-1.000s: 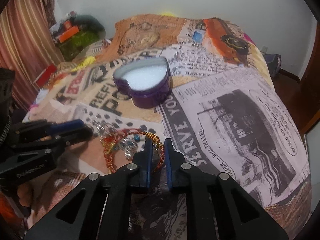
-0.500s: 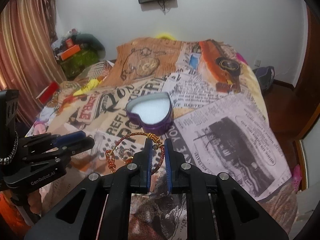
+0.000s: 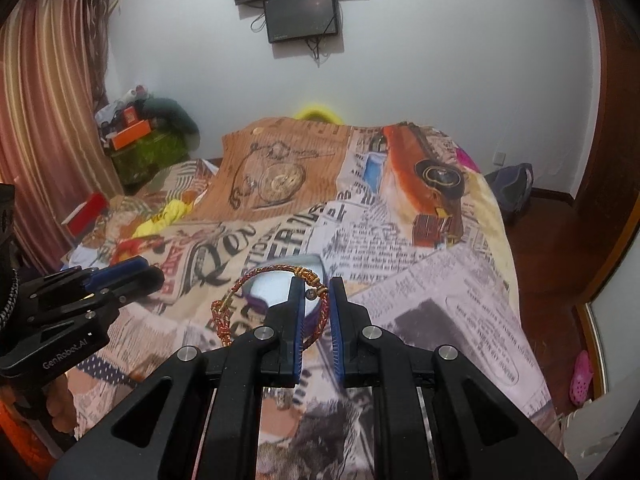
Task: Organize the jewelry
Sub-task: 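Carry the bracelet and gold ring over the purple heart tin and lower them in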
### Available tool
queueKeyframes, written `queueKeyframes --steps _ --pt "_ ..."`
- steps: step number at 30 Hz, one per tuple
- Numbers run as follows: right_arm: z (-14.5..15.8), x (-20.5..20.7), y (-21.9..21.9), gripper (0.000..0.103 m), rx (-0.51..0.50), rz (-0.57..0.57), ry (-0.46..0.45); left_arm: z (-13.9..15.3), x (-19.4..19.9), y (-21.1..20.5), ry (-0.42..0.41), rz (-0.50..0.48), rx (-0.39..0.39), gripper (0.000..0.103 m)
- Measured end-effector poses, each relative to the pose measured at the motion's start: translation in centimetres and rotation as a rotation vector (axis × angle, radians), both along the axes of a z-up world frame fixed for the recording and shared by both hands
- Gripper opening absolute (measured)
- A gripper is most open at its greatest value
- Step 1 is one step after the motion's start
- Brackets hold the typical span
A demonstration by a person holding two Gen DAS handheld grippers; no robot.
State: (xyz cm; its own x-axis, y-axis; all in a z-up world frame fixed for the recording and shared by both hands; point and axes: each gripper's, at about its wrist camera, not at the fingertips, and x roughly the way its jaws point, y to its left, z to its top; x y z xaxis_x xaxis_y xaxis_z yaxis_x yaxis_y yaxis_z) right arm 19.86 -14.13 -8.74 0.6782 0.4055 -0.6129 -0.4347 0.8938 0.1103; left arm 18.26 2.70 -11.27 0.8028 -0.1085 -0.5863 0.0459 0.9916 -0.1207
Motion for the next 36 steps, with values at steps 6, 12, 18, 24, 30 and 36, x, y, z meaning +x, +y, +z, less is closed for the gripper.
queueKeyframes --steps 6,12,18,24,30,36 --pt "-0.3 1.5 0.6 0.010 0.003 -0.006 -0.004 0.0 2.1 0.2 -0.009 -0.006 0.009 0.025" --pt "-1.5 3.4 1.7 0.010 -0.015 0.006 0.012 -1.3 4.4 0.4 0.020 -0.012 0.017 0.024" --pt "-3.3 5.3 2.9 0.010 -0.038 0.026 0.057 -2.9 6.6 0.4 0.065 -0.026 0.006 0.024" --pt "-4.9 7.1 4.0 0.010 -0.071 0.061 0.107 -4.6 8.7 0.0 0.111 -0.037 0.016 0.024" --pt "-6.1 8.2 4.8 0.010 -0.105 0.097 0.150 -6.4 10.6 -0.6 0.173 -0.068 0.027 0.024" --pt "-6.9 8.8 4.8 0.011 -0.129 0.127 0.181 -7.6 11.5 -0.8 0.222 -0.099 0.013 0.024"
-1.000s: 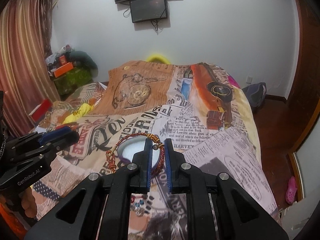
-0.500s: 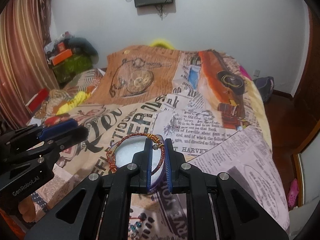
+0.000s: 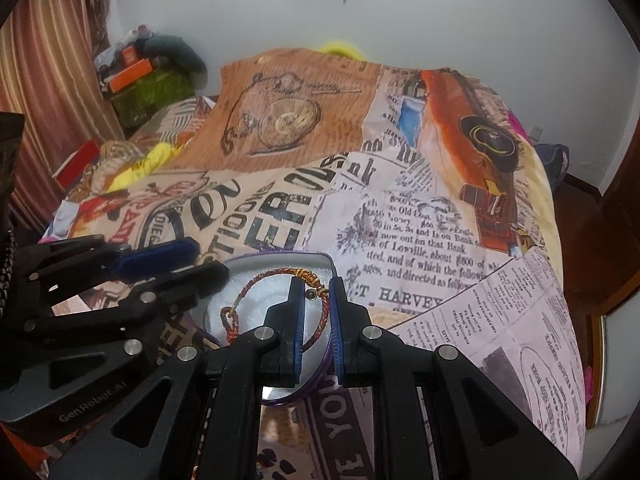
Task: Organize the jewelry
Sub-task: 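Carry the bracelet and gold ring over the purple heart tin and lower them in, then open both tools to release the jewelry into the tin and withdraw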
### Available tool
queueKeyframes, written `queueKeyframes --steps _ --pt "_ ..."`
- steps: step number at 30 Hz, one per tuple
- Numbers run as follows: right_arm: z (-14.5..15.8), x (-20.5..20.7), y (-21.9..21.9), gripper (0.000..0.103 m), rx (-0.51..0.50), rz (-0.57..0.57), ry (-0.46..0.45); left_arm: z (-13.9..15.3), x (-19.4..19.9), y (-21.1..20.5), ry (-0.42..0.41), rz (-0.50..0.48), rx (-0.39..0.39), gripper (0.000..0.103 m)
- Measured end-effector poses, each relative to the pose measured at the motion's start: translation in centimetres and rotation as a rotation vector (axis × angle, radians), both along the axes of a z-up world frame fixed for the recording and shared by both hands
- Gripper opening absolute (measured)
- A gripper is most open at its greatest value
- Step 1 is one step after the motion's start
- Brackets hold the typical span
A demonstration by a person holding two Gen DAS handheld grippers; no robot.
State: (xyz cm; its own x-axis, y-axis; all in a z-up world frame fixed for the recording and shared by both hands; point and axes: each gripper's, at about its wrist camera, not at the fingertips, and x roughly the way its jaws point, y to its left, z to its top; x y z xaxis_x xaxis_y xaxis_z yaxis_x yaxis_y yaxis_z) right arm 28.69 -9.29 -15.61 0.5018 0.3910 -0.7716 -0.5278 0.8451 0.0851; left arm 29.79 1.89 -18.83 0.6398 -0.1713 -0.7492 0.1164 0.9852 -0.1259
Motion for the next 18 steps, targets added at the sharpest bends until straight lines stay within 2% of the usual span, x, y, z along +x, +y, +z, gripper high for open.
queueKeyframes --steps 5,18 --pt "-0.20 0.09 -0.05 0.011 -0.006 0.023 0.005 -0.46 0.48 0.18 0.022 -0.008 -0.024 0.025" --pt "-0.04 -0.23 0.17 0.011 -0.009 0.051 0.003 0.01 0.14 0.45 0.027 -0.001 -0.017 0.024"
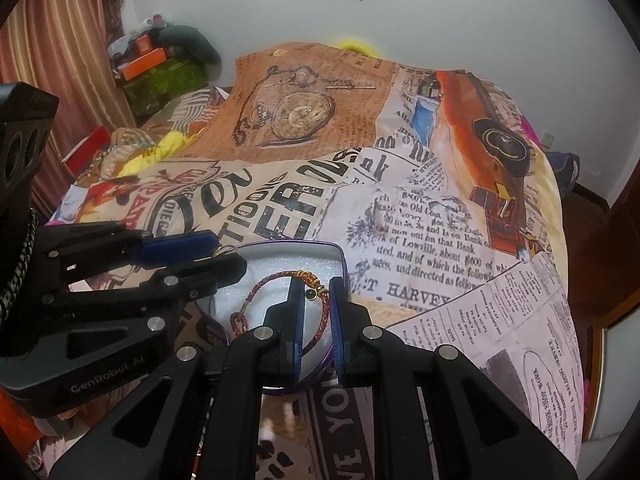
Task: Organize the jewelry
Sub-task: 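Open both tools to release the jewelry into the tin and withdraw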
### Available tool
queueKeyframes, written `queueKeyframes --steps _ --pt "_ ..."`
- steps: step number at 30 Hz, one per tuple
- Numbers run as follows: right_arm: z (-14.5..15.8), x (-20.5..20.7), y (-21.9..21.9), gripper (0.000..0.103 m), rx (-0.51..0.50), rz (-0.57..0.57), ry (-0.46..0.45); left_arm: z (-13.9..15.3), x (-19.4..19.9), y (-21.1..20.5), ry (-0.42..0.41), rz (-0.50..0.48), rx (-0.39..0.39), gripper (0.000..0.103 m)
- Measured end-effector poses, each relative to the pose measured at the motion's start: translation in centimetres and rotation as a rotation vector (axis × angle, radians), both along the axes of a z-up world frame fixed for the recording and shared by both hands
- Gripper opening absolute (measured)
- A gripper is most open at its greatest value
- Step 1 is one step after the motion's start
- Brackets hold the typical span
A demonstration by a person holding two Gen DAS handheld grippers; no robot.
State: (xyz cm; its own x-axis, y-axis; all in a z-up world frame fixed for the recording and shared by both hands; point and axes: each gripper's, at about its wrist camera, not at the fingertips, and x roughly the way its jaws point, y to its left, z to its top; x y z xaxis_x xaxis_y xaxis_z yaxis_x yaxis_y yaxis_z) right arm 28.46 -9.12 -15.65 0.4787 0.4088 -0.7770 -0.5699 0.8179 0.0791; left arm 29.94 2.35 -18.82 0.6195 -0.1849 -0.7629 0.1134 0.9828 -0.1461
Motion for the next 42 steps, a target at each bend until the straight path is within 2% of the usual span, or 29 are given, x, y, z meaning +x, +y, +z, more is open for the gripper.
queueKeyframes --steps 4,9,19,27,31,34,42 --pt "0.2 0.0 -0.3 0.013 0.003 -0.010 0.019 0.8 -0.7 -0.1 -0.023 0.000 0.015 0.025" --pt "1.0 -0.6 -0.8 0.025 0.016 -0.026 0.010 2.0 -1.7 0.1 -0.042 0.007 0.015 0.025" --pt "3.5 -2.9 -1.5 0.025 0.030 -0.036 -0.035 4.5 -4.8 0.2 -0.076 0.019 0.031 0.026" --pt "5.1 -5.4 -2.2 0.025 0.034 -0.053 -0.061 6.3 -7.9 0.0 -0.107 0.021 0.046 0.034" --pt "5.4 -6.4 -2.6 0.029 0.036 -0.064 -0.064 6.5 -9.1 0.0 -0.108 0.020 0.052 0.038" --pt "5.5 -7.3 -3.0 0.039 0.041 -0.077 -0.068 6.2 -10.0 -0.1 -0.098 0.019 0.050 0.039" --pt "4.7 -8.7 -4.0 0.040 0.040 -0.101 -0.047 3.9 -11.5 -0.2 -0.027 0.010 0.048 0.039"
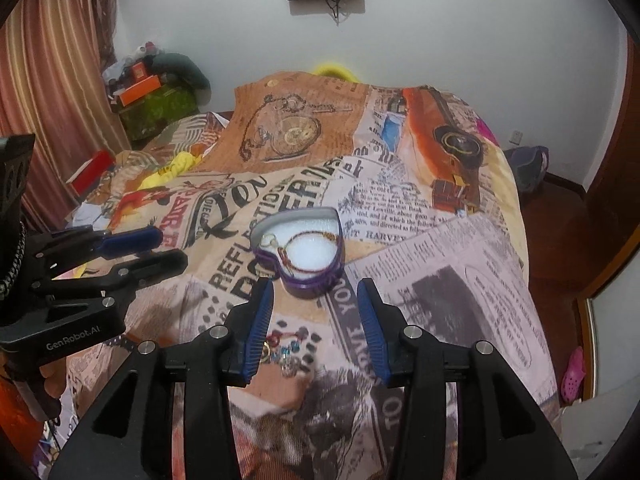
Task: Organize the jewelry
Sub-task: 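Open both tools to release the jewelry into the tin and withdraw, then grasp the silver ring with the right tool while the left tool grasps a gold hoop ring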
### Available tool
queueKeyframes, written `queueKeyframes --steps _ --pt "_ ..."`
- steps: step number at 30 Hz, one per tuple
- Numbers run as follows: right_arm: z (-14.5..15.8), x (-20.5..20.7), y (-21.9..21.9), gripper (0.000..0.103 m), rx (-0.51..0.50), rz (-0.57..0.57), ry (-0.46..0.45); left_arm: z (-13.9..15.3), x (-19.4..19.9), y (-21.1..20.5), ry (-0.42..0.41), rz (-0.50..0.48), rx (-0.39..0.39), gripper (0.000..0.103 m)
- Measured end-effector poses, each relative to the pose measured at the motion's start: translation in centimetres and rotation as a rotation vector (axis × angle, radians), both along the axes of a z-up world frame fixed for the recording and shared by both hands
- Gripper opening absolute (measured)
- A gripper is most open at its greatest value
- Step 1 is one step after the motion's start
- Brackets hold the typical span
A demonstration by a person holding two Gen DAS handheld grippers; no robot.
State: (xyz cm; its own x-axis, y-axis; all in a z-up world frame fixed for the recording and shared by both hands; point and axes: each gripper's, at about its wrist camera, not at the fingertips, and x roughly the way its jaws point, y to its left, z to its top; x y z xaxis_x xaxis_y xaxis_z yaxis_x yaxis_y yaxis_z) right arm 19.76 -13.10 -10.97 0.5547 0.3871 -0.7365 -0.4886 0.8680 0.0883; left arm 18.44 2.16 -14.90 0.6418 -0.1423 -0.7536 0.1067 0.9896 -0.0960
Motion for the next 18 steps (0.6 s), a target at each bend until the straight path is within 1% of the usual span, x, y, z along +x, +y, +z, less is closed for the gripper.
queueKeyframes --steps 8,12,18 --pt "-2.8 -0.9 -0.4 0.040 -0.012 0.007 0.081 -2.9 -1.1 -0.3 0.075 -0.015 -0.016 0.039" --pt "-5.0 -1.5 -0.1 0.040 -0.021 0.022 0.135 -4.1 -1.3 -0.7 0.105 -0.028 -0.018 0.039" --pt "-6.7 -1.4 0.1 0.040 -0.014 0.040 0.170 -5.1 -1.2 -1.1 0.131 -0.037 -0.044 0.039"
